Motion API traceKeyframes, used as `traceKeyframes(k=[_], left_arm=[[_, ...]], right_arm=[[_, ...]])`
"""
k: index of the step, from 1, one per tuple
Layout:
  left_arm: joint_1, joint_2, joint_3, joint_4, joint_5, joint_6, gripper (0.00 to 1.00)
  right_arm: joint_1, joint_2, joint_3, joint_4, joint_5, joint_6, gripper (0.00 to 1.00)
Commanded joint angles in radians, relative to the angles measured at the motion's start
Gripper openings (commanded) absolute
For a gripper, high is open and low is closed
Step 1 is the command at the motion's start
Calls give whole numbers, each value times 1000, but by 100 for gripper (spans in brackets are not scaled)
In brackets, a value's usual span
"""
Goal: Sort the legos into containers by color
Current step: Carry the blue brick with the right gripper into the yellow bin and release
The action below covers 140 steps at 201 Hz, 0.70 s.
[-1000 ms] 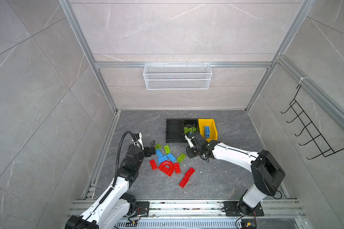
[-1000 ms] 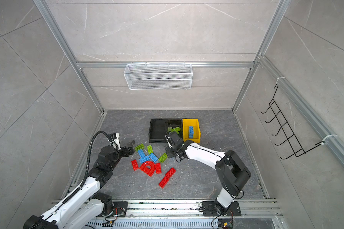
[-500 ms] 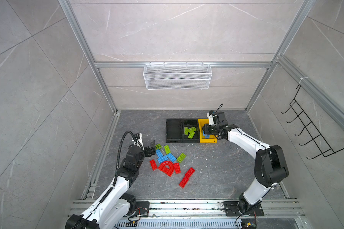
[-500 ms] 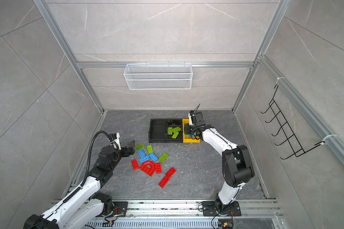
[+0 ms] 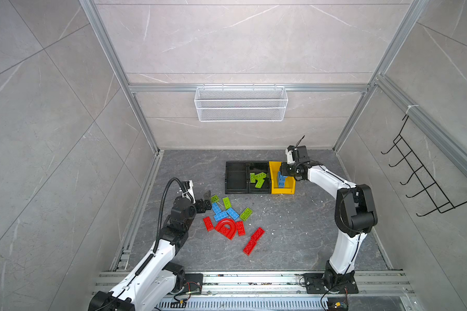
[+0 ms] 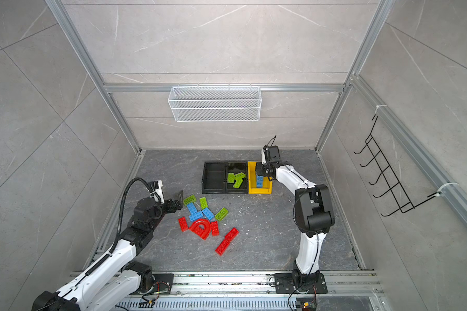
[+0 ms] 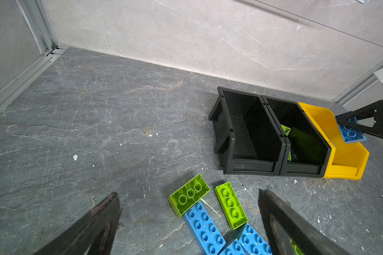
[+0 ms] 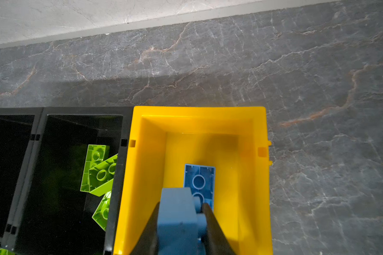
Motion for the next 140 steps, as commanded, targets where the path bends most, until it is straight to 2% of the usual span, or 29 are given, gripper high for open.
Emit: traceKeyframes(k=[1,55,88,113,140], left_arm=[[3,-13,6,23,1,-4,100],[3,-19,4,23,-6,0,100],[3,-16,6,23,0,-3,100],[3,-17,6,21,-2,0,100],[3,-27,6,17,-9,4,100]], right_arm=[[5,33,47,-21,-28,-10,22],[6,55,75,-30,-66,1,30],[6,22,63,-25,-68,2,50],[7,-46,16,-13,-104,16,52],[28,-213,-131,16,-128,57,53]])
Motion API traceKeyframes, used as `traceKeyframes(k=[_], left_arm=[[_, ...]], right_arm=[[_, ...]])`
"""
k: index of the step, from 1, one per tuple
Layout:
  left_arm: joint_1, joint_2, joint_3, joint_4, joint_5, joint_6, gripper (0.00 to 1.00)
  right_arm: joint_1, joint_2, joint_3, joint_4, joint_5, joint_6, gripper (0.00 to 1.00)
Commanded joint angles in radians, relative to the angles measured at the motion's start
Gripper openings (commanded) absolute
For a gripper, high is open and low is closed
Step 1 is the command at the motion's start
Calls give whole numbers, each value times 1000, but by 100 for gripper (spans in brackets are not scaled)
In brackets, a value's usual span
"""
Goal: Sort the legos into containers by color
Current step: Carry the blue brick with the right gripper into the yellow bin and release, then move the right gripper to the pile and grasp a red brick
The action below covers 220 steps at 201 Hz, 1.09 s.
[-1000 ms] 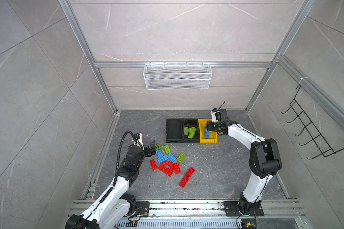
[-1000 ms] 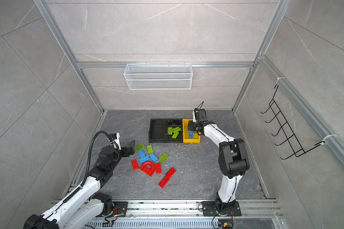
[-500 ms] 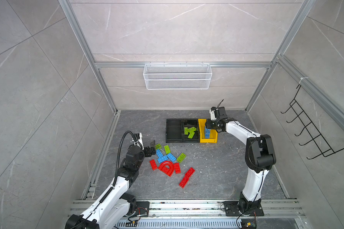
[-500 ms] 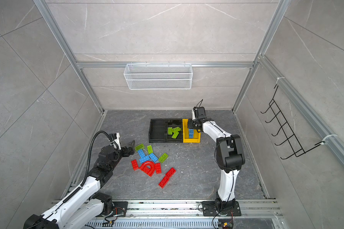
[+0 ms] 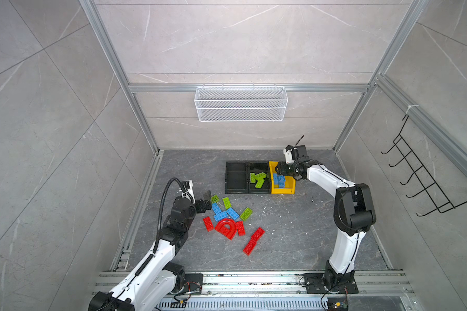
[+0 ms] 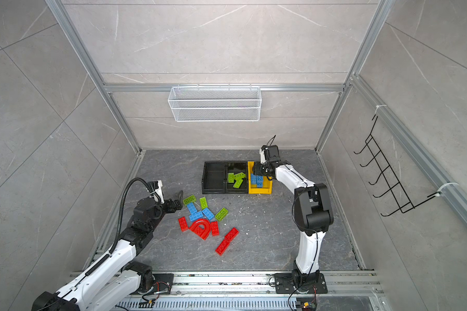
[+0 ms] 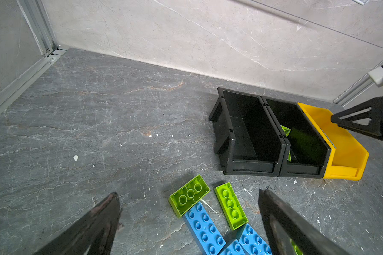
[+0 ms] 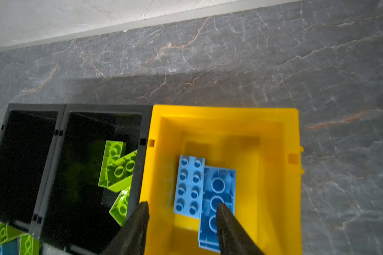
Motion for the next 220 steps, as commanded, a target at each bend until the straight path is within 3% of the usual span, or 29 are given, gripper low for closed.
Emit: traceKeyframes(k=[1,34,61,103,125,165,220], left_arm=[[3,-23,5,19,-7,4,100],[3,-27,6,14,-10,7,100],[3,-30,3,12,-19,7,100],[3,-22,2,22,-13,1,100],[3,-13,4,22,-22,2,100],[3,-29,-1,20,-25,2,100],[3,-8,4,23,-29,4,100]], right_arm=[[26,-180,-105,15,-40,40,53],[135,-459,-389,26,-19,114,56],[302,-612,-596,11,45,239,56],[584,-620,-787,108,130,468,56],[683,-604,-803,117,182,520,57],[730,-531,-846,255,150,583,59],[730,-461,-793,244,166,544,61]])
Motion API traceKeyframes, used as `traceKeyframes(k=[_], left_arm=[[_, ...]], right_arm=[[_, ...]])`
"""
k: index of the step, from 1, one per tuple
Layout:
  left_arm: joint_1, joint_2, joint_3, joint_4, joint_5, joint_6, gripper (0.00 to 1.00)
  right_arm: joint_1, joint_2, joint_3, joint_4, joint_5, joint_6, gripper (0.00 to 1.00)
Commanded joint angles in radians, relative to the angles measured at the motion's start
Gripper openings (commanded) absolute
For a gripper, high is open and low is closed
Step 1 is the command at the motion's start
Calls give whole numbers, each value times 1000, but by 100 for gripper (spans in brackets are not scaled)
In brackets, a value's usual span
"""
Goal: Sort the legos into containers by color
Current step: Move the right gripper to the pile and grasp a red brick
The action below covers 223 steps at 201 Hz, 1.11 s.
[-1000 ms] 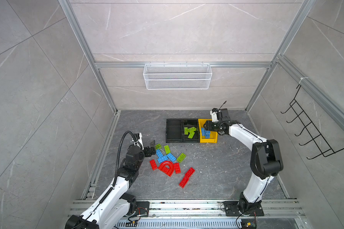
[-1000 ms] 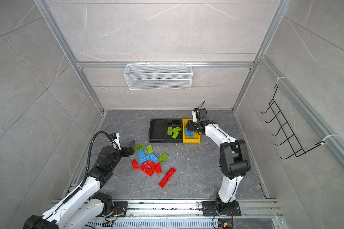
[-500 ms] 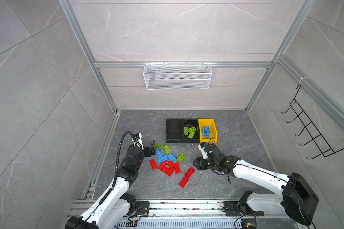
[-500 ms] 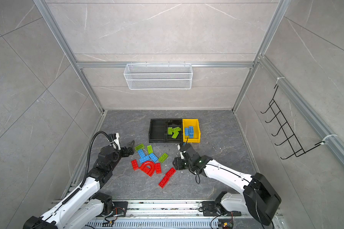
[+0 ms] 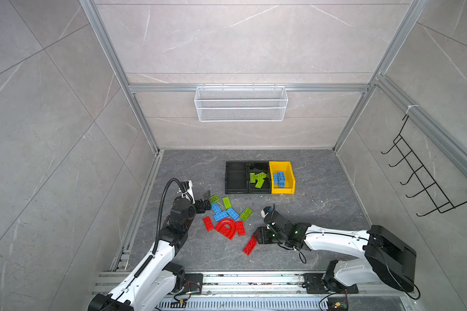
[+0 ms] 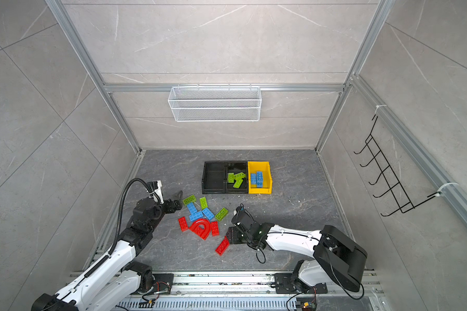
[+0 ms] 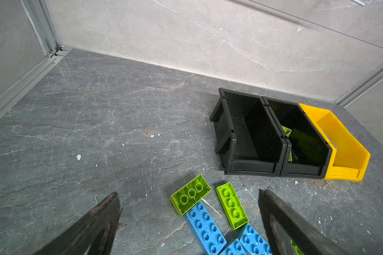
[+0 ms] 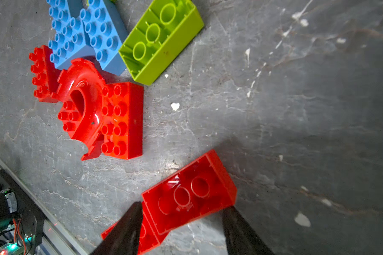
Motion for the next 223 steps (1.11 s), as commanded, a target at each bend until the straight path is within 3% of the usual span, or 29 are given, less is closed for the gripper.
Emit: traceKeyframes(k=[1,76,130,164,223], left_arm=[[3,5,5,34,-19,4,100],[3,-27,0,22,-32,9,100],[3,-35,2,19,-30,7,100],[3,-43,4,13,-21,6,100],[3,-48,0,14,-26,6,100]], right_arm=[[5,30,40,10,26,-7,62],[7,192,236,-143,57,-133,61],[12,151,310,-372,193,-230,60],[36,154,307,-335,132,-282,60],[54,259,362,-358,177,-306,58]])
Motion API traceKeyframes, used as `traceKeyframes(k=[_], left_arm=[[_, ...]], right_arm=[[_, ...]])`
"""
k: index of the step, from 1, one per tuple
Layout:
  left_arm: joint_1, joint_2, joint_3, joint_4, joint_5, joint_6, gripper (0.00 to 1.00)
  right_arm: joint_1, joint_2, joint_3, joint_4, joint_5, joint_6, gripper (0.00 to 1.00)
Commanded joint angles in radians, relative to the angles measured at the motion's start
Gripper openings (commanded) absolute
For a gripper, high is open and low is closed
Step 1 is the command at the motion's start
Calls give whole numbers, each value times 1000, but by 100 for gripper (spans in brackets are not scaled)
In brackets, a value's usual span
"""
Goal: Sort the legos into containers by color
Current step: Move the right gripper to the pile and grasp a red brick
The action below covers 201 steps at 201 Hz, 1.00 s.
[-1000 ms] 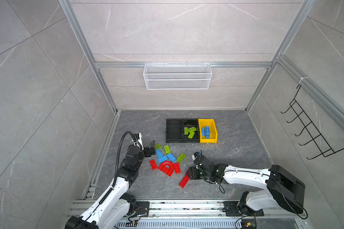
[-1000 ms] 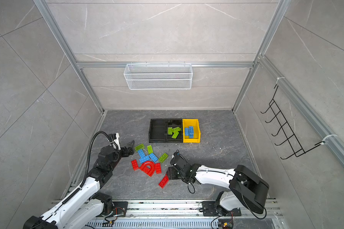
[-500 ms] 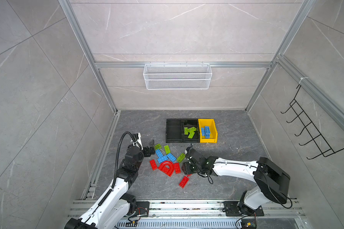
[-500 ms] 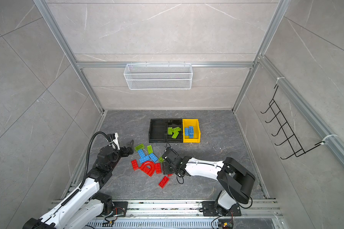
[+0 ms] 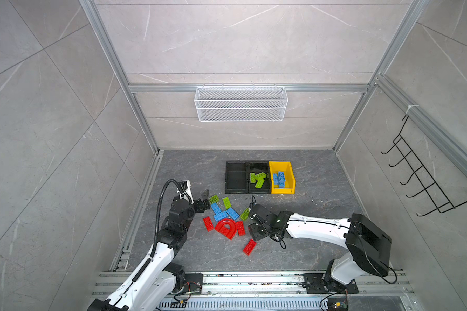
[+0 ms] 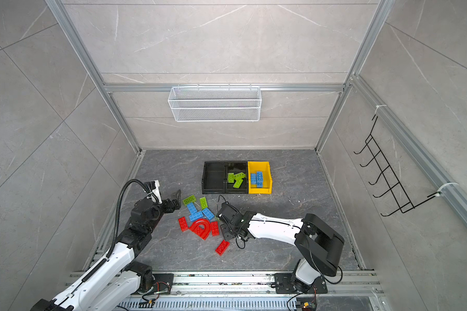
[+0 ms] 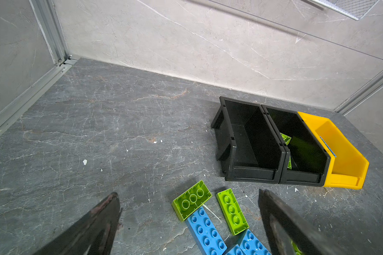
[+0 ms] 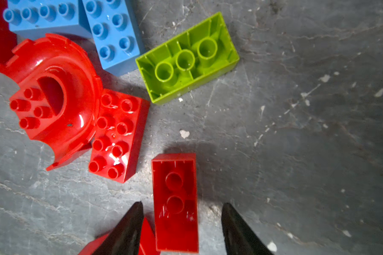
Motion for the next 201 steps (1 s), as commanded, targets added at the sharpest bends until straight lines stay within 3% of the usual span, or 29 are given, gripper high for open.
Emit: traceKeyframes(k=[1,51,98,126,148,174,201], left_arm=[[3,-9,0,18,-5,6,100],[3,-5,3,17,-8,6,100],[3,3,3,20,-8,6,100],[3,6,4,19,-6,7,100],[3,3,3,20,-6,6,100],[3,4,9,12,-3,7,100],[2,-2,8,11,-3,4,100]], right_arm=[[9,44,36,-41,38,-30,58],[11,74,70,-87,74,-37,51],[9,45,44,-62,81,-28,38],[10,33,43,-58,68,-15,38],[10,59,50,-59,71,-15,50],[11,96,63,-59,51,-13,50],[11,92,63,-59,65,-13,42]])
